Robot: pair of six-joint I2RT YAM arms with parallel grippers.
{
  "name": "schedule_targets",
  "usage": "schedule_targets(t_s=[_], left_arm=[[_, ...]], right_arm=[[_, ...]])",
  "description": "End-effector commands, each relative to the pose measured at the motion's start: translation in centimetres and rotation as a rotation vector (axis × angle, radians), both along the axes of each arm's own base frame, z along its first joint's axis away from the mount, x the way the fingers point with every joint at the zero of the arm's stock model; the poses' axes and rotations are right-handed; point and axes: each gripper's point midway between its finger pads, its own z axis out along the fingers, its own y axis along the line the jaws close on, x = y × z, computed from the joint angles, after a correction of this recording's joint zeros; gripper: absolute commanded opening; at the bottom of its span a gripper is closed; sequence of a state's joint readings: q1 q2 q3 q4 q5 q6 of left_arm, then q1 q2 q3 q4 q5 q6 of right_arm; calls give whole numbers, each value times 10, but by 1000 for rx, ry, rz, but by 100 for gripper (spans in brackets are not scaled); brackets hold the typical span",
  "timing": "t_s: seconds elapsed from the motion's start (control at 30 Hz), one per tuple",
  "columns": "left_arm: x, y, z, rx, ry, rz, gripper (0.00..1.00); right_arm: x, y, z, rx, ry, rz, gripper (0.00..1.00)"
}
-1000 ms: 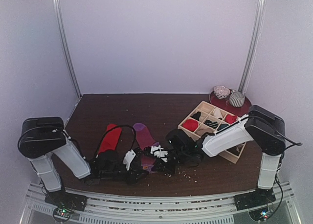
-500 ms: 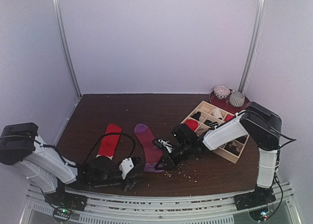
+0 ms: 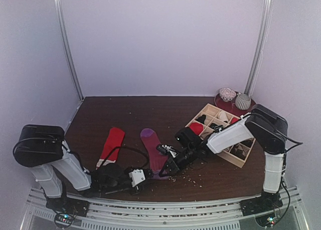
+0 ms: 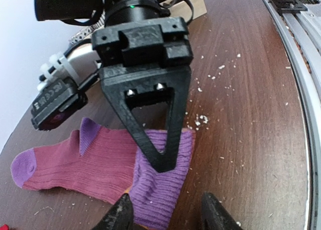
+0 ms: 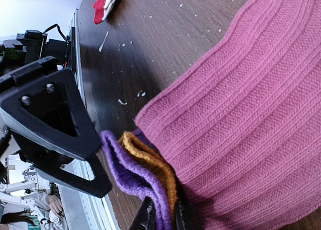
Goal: Roll the socks
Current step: Roll a pair of socks at the center of the board.
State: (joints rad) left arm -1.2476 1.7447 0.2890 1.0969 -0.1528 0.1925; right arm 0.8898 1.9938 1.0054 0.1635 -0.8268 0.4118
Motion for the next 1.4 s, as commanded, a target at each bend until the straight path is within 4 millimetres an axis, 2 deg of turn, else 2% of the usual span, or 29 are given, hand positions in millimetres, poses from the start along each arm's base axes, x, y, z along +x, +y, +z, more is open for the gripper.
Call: schedule_targets(t_s=[0.0,0.27,0.47,0.63,0.8,0.87,1.0,1.2,1.23,1.37], left_arm=[[-6,-15,0,-11,-53,-76,46],[9,-18,-8,16,-45,-21,45],[23,-17,-38,132,51,57,45],[25,-1,-69,228,188,139,45],[16,19,-78,226,277,182,45],[11,25,-76,209,291,175,47],[8,31,-51,110,259,156,47],[11,21,-54,147,223,135,44],[8,18,-48,128,204,114,44],[0,20,1,-33,78,73,45]], right_arm=[[-23,-31,-46,-186,114,-1,11],[-22,-31,-44,-184,111,9,11],[-24,-31,-41,-180,115,15,12],[-23,-31,-40,-183,111,19,13],[-23,-34,-44,-194,116,20,13],[-22,-35,-44,-197,112,19,14],[-20,-36,-43,-197,107,12,14],[-17,-35,-41,-190,104,4,14],[-17,-35,-41,-190,105,3,14],[-17,-35,-41,-189,106,5,14]])
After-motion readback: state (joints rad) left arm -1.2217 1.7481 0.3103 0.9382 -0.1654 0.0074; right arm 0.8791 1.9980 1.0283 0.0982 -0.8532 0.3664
